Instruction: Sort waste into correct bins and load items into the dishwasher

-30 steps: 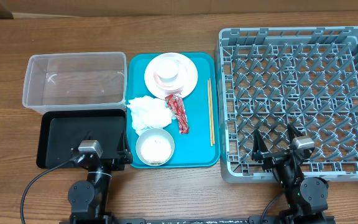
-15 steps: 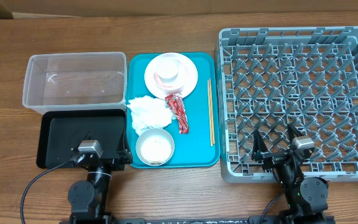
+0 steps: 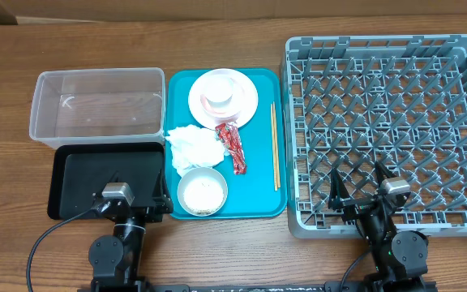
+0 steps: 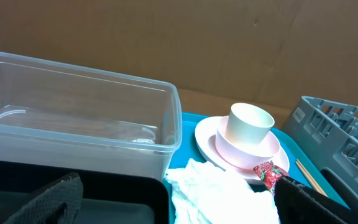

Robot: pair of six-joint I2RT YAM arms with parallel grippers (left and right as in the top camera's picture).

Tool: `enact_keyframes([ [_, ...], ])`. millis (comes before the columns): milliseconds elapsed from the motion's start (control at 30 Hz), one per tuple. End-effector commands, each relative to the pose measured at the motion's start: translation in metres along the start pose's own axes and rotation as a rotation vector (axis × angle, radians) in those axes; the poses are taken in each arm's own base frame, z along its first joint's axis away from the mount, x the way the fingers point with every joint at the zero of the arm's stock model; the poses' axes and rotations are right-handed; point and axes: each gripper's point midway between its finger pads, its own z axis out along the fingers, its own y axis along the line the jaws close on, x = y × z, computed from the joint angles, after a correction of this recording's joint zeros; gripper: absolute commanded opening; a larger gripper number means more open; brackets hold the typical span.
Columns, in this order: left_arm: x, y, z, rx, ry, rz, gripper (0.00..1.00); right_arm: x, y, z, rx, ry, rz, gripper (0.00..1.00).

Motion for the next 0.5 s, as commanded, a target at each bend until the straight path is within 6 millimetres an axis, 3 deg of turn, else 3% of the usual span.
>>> enact_keyframes([
  [0, 0.0, 0.003, 0.0, -0.015, -0.006, 0.019, 1.0, 0.002, 0.0, 0.0, -0.001, -0.004, -0.003, 1.0],
  [400, -0.003, 0.0, 0.0, 0.004, -0.016, -0.082, 1.0, 0.002, 0.0, 0.0, -0.001, -0.004, -0.004, 1.0],
  [467, -0.008, -0.011, -0.001, 0.064, -0.031, -0.085, 1.0, 0.002, 0.0, 0.0, -0.001, -0.004, -0.004, 1.0],
])
